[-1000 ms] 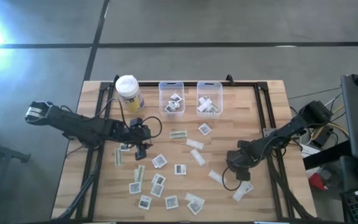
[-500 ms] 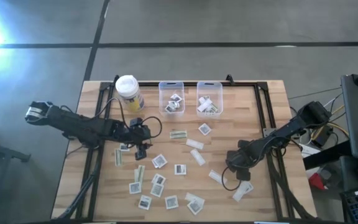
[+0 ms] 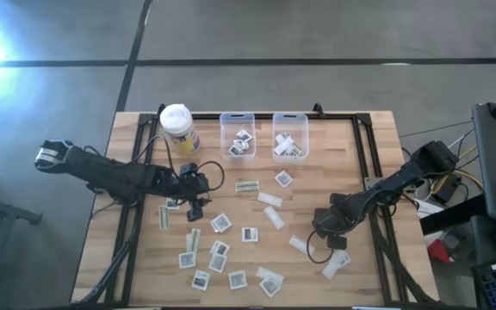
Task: Pick & Place First Aid Supplies
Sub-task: Put the towelette pack into the left transparent bin
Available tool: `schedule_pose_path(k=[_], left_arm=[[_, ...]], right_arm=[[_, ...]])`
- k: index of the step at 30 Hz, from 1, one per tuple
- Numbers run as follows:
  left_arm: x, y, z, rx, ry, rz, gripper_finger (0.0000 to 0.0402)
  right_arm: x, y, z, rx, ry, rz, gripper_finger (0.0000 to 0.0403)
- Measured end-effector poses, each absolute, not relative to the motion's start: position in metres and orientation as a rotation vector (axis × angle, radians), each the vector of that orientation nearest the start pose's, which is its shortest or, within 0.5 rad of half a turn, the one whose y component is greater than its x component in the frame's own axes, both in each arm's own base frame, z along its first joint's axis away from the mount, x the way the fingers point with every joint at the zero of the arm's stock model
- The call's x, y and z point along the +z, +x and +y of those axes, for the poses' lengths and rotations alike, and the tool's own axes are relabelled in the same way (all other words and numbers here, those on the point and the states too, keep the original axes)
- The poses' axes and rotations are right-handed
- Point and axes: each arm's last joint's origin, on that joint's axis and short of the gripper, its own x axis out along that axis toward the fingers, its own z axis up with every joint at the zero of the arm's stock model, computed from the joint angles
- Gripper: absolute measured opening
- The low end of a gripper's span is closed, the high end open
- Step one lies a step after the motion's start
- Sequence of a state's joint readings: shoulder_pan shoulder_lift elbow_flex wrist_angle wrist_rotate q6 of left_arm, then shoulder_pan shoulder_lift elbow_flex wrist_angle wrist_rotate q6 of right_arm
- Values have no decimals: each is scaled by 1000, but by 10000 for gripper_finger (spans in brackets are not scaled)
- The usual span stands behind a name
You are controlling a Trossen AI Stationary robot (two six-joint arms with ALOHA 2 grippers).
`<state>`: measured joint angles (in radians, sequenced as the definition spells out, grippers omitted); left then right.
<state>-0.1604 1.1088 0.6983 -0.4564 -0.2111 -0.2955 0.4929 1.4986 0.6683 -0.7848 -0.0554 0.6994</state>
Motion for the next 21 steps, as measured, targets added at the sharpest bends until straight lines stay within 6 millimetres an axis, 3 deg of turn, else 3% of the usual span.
schedule_pose_path(k=[7, 21], left_arm=[[224, 211, -28, 172, -117, 835, 174], [224, 211, -28, 172, -117, 835, 174]], right_arm=[[130, 181, 99, -145, 184, 1635, 10], [159, 194, 109, -161, 325, 1651, 8]])
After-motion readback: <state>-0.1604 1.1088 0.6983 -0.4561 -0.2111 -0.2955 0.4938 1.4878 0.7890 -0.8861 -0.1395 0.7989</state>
